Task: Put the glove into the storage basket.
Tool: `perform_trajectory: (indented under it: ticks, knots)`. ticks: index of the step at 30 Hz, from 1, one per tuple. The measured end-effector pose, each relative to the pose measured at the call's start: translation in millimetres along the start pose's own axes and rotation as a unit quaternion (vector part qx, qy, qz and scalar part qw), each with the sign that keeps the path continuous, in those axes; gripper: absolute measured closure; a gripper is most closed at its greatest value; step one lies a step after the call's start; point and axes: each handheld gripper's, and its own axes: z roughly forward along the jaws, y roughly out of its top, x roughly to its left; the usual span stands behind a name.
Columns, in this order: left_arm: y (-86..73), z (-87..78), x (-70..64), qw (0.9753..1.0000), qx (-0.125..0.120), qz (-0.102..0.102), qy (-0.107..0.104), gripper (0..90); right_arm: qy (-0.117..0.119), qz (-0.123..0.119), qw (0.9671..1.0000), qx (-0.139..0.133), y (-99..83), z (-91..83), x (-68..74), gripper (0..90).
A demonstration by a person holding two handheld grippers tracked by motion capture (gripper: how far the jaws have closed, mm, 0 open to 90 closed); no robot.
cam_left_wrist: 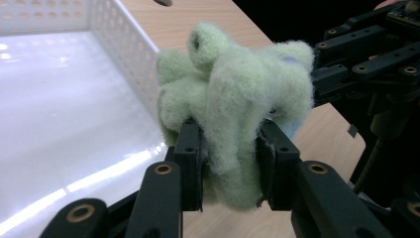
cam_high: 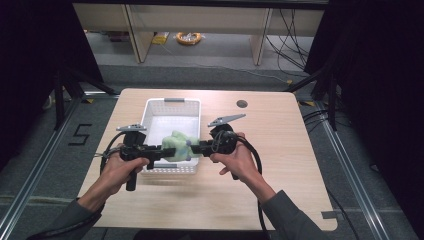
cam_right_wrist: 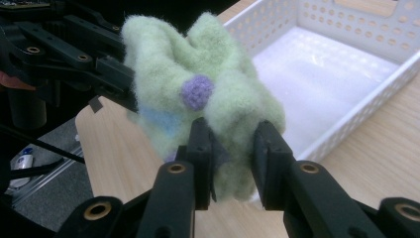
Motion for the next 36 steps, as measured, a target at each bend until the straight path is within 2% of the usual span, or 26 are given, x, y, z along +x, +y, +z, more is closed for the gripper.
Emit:
perform_trajectory:
  ticks: [1,4,15,21,28,36]
  knots:
    - [0.9,-0.9,3.3,1.0,0.001,0.0,0.001,66.5,-0.007,-0.004,1.0,0.002,4.4,5.5,-1.4,72.8]
    - [3.6,-3.1,10.3,0.9999,0.001,-0.002,0.01,66.5,-0.006,-0.008,0.9999,0.003,8.5,11.7,-3.5,72.8]
    - [5.1,-5.6,40.1,0.9992,0.011,-0.019,0.032,66.3,0.008,-0.004,0.9997,0.023,24.5,45.8,-10.2,72.8]
    - [3.4,0.0,54.4,0.9984,0.026,-0.027,0.042,66.1,0.002,0.013,0.9993,0.035,24.6,66.1,-17.6,72.8]
    - [-2.3,9.4,67.2,0.9972,0.041,-0.04,0.049,66.0,0.0,0.019,0.9985,0.052,22.8,81.3,-24.8,72.7]
    - [-10.1,23.3,80.0,0.9939,0.066,-0.066,0.059,65.5,-0.019,0.035,0.996,0.081,16.9,99.9,-32.5,72.6]
